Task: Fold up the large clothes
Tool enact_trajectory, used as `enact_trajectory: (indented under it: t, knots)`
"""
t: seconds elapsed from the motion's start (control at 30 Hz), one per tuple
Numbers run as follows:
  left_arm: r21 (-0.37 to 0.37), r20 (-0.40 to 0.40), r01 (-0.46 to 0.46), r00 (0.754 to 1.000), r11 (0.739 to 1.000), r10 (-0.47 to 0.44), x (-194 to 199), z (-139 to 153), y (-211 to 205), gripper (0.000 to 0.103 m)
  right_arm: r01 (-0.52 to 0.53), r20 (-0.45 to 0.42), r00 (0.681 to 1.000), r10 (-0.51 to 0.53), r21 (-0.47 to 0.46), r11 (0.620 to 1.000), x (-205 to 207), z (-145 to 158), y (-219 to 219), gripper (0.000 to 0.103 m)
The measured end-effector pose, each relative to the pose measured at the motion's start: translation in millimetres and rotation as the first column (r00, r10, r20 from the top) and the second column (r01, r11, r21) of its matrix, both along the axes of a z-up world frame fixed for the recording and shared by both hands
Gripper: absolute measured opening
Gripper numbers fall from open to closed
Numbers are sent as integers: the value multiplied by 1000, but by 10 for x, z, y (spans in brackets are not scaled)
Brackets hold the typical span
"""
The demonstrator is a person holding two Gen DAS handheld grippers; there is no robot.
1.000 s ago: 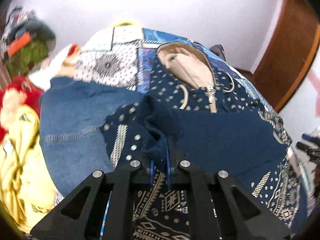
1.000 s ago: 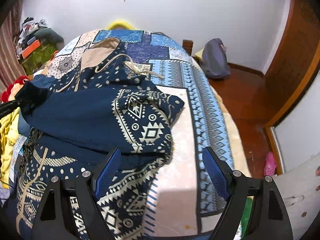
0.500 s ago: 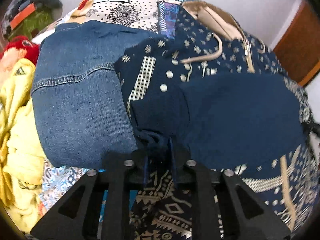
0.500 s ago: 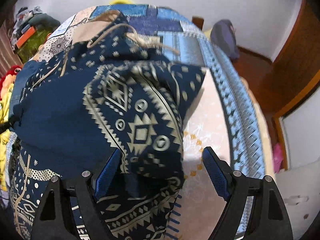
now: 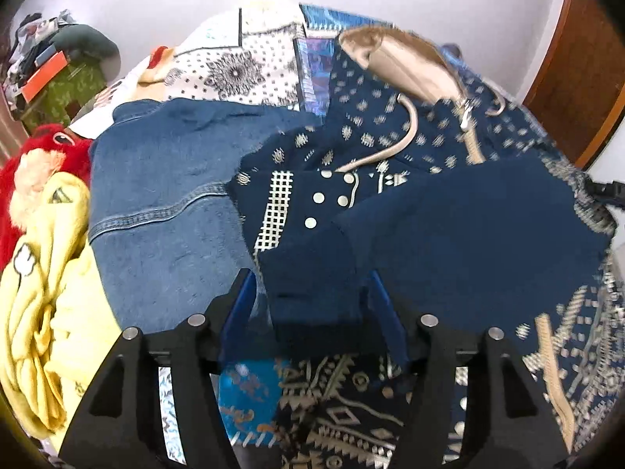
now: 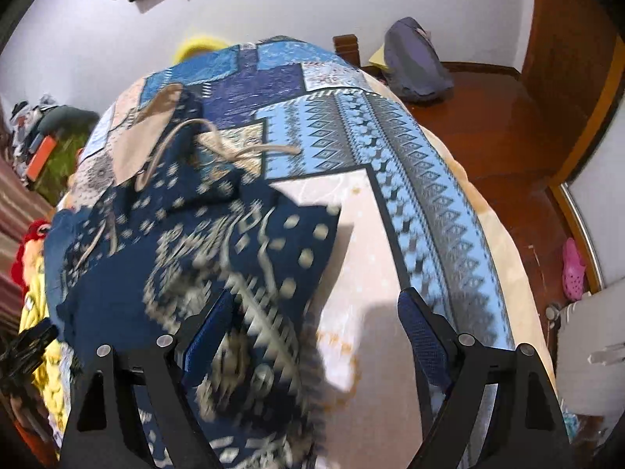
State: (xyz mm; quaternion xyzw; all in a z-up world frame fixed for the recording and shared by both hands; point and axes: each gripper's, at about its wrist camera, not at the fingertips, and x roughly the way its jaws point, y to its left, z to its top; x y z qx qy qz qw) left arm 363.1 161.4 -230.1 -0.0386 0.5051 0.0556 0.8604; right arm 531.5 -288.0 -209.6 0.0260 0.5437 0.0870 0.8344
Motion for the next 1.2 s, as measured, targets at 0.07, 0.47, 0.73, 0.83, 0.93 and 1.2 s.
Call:
enact_trajectory:
  t: [0.07, 0.47, 0.73, 0.83, 0.93, 1.2]
  knots:
    - [43, -45, -9, 999, 999, 11, 112, -153, -26, 60, -8, 3, 1000, 8, -48, 999, 100, -63, -2, 85]
    - [35, -84, -62, 994, 997, 65, 55, -403, 207, 67, -114, 9, 993, 116, -118, 986, -47, -73, -13, 86]
    - [35, -100, -32, 994, 999, 35, -79, -407, 199, 68, -53, -57, 997, 56, 49, 997, -454, -125, -326, 88]
    - [34, -107, -12, 994, 999, 15, -146, -342, 176, 67, -79, -33, 996, 79, -1, 997, -567, -16, -286, 88]
    - [46, -99, 25, 995, 999, -20, -179, -206, 138, 67, -103, -8, 995, 103, -50, 993, -590, 167, -217, 88]
    - [52, 53, 71, 996, 996, -74, 64, 526, 61, 67, -178, 157, 971, 178, -11, 984, -426, 871, 241, 88]
